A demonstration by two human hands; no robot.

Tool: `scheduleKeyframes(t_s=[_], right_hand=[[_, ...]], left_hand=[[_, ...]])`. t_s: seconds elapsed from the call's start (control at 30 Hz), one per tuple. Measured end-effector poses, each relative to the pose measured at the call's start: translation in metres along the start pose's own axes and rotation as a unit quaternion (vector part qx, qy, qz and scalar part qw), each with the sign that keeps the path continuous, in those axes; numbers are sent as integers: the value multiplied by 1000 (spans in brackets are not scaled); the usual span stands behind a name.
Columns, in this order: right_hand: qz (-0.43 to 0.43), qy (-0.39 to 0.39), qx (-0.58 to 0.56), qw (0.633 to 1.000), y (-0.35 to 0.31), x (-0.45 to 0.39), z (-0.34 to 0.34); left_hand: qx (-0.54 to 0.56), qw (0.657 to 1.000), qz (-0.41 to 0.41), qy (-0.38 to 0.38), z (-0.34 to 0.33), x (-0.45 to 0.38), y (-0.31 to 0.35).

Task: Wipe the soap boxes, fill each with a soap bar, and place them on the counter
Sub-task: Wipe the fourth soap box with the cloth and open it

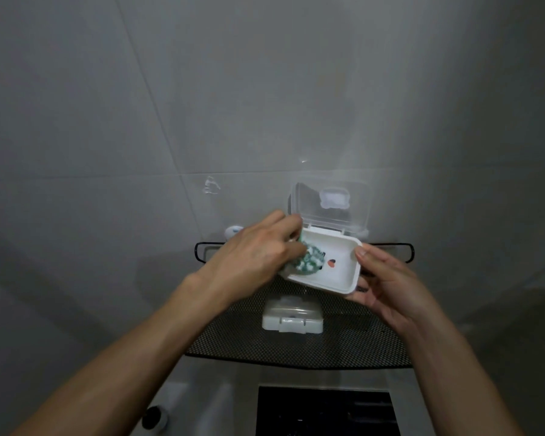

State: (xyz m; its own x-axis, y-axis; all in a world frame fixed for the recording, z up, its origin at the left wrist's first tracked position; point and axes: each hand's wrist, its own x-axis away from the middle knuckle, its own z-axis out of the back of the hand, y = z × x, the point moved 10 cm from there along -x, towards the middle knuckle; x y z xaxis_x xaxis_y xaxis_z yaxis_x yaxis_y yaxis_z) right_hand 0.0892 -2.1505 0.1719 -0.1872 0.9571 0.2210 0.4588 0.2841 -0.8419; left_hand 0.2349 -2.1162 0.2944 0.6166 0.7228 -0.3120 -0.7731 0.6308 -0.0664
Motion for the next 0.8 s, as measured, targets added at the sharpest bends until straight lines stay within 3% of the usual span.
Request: scheduleKeyframes(t_s=[0.13, 0.3, 0.57, 0.8], right_hand=[[1, -33, 8, 999, 2, -1, -11], [13, -40, 2, 999, -4, 0, -11], [43, 6, 0, 999, -12, 2, 4], [67, 40, -7, 997, -13, 4, 6]], left_hand=[[-10, 995, -53, 88, 23, -10, 24], [-32, 993, -95, 56, 4, -14, 29], [-87, 994, 17, 61, -3, -12, 4], [-13, 990, 128, 49, -16, -3, -1]])
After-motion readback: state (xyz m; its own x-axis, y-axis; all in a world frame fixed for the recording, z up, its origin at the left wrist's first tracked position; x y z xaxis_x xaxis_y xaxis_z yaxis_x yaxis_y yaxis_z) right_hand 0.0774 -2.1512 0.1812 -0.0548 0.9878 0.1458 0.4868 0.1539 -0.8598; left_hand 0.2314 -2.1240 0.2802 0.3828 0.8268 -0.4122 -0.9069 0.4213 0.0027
